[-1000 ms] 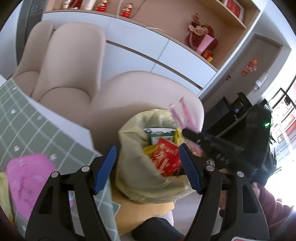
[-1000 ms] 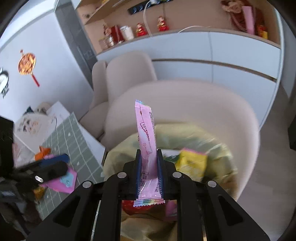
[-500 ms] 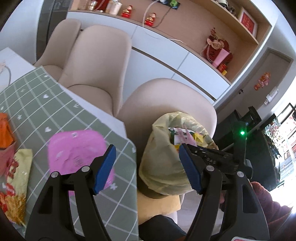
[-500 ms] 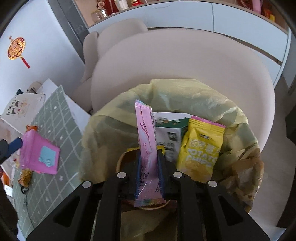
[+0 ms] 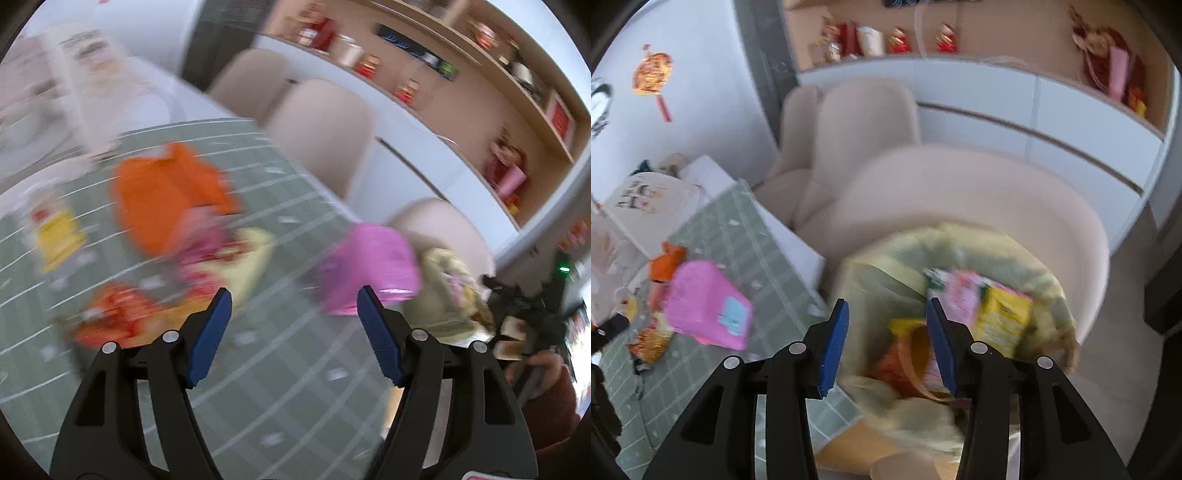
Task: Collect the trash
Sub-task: 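Move both tools back over the table toward the remaining wrappers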
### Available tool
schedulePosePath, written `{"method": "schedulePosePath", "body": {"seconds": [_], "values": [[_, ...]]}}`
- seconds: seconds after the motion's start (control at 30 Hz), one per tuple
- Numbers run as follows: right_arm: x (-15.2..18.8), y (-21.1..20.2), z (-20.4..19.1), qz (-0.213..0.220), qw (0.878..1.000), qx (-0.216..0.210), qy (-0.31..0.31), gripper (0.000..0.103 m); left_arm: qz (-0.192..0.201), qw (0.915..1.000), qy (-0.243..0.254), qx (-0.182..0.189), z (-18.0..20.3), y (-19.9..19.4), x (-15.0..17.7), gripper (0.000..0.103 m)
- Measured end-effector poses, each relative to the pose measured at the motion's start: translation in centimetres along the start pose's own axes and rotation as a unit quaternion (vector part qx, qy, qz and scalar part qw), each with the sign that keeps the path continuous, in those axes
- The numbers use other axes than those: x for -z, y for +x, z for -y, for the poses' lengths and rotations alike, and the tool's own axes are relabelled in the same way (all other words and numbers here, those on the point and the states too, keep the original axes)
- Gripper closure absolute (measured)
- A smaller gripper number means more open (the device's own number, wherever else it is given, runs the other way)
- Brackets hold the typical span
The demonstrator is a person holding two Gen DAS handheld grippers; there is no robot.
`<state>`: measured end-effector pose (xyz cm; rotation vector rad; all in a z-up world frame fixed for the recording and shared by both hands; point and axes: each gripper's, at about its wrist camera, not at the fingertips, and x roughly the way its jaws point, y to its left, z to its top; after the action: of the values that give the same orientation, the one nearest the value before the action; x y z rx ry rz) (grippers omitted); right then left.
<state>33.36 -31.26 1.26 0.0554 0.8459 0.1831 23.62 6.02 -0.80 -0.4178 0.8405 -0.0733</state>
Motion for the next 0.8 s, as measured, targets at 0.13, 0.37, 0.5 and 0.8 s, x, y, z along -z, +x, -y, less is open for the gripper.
{"method": "schedulePosePath", "body": {"seconds": [0.13, 0.37, 0.5, 0.8], "values": [[-1.0, -0.8, -5.5, 0.014, 0.999, -0.027, -0.039, 0.061, 0.021, 0.9975, -0.044, -0.051, -6.0, -3.3, 1.1, 0.036], [-1.4, -1.7, -14.6, 0.032, 0.99, -0.099, -0.099, 0.061, 0.047, 0.9896, -0.094, -0.098, -13.0, -7.9, 2.6, 0.036], [-1.1, -1.2, -18.5, 0.023, 0.984, -0.115, -0.133, 0.061, 0.021, 0.9933, -0.081, -0.079, -14.2, -7.5, 3.2, 0.036], [1.7, 0.4, -24.4, -0.019, 0.969, -0.133, -0.205, 0.061, -0.014, 0.9965, -0.055, -0.062, -12.5, -4.3, 5.6, 0.036]]}}
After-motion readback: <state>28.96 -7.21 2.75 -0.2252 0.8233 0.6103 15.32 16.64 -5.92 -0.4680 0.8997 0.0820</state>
